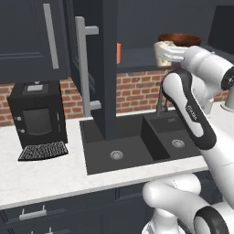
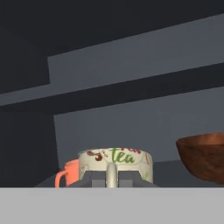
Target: Gather all objects into one cabinet and sort the glasses and bowls to opposite sides.
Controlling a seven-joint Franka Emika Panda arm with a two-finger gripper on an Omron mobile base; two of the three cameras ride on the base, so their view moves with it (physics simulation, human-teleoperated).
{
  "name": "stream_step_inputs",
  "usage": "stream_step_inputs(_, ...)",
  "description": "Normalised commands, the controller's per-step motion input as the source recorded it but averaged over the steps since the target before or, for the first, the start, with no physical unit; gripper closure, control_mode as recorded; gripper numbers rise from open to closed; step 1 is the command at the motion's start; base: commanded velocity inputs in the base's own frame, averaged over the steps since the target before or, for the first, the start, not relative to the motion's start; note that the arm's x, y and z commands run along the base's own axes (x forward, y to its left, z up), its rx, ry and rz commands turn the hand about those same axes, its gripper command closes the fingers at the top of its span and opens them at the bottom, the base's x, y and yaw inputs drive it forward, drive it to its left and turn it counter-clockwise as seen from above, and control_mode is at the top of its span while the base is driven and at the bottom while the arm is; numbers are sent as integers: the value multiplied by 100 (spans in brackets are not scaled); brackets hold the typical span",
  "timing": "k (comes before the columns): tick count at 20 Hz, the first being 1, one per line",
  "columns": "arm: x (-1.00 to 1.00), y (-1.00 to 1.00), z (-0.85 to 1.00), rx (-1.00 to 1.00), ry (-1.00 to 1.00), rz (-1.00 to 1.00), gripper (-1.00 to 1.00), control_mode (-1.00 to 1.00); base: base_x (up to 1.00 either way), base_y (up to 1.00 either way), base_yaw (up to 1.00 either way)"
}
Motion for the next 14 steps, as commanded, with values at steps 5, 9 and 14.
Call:
stream_step_inputs(5, 55, 0, 0, 0, 6, 0, 100, -100, 0, 0, 0)
stream_step_inputs(9, 32, 14, -1, 0, -5, 0, 100, -100, 0, 0, 0)
stream_step_inputs(14, 0, 12, -5, 0, -20, 2, 100, -100, 0, 0, 0)
